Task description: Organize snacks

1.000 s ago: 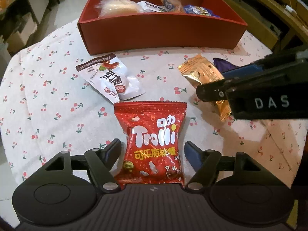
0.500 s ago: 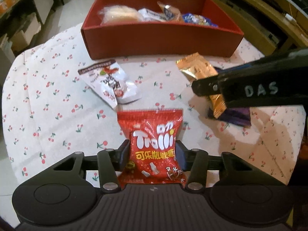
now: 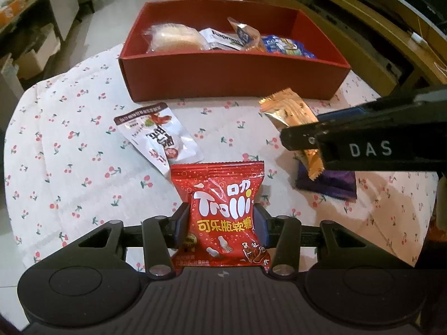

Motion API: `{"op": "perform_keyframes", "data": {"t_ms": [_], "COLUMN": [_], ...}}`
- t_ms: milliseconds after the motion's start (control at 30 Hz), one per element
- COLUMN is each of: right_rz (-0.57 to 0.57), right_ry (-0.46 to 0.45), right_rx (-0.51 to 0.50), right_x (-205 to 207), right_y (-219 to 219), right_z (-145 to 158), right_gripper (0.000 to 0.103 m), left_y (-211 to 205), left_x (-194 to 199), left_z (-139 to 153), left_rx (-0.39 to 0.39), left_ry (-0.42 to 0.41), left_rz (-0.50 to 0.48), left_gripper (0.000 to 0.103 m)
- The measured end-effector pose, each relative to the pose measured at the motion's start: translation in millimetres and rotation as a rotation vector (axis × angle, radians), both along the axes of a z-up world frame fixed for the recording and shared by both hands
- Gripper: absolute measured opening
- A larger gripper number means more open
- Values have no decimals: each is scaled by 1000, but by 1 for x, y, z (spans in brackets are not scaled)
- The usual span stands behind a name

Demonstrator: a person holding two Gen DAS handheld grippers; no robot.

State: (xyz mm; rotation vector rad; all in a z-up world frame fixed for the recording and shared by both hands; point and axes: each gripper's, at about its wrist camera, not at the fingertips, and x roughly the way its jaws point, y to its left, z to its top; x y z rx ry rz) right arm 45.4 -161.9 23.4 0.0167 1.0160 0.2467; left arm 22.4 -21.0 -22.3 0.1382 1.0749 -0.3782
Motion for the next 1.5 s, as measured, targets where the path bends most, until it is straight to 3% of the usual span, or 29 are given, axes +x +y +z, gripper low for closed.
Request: {"op": "perform_keyframes", "data": {"t_ms": [1500], "right_rz": [-63], "right_ry": [-80], "right_rx": [30], "right_x": [3], "right_y": [-16], "right_z": [25], "right_gripper": [49], "left_y": [-3], "left_x": [38], "left_z": [47], "left_rx": [-80], "left_ry": [-130], "left_rz": [77], "left_gripper": [55]}}
